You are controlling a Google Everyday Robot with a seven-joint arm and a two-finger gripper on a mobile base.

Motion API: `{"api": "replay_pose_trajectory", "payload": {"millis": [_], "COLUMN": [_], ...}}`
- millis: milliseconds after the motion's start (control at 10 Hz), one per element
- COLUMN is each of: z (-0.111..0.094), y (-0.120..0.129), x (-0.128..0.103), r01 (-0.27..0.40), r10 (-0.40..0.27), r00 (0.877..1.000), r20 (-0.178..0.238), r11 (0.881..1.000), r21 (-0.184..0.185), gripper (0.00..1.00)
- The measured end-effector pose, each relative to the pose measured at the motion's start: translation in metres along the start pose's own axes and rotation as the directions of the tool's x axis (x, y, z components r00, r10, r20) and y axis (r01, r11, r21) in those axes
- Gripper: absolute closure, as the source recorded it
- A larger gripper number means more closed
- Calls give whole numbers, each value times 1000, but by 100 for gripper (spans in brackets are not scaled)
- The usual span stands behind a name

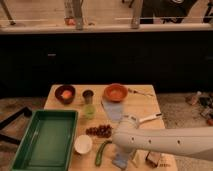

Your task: Wipe red bowl with sponge

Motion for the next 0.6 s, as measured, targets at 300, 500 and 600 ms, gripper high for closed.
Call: {"api": "replay_pose_trajectory", "payload": {"millis": [300,500,600], "z": [7,14,17], "y": [-12,-20,-24], "x": [-6,-8,-8], "r01": [33,60,78], "r10": [-33,-60,-79], "r00": [999,998,997], "r20": [22,26,27], "r11": [999,998,997], "r21": [17,10,8], "gripper": [20,20,20]}}
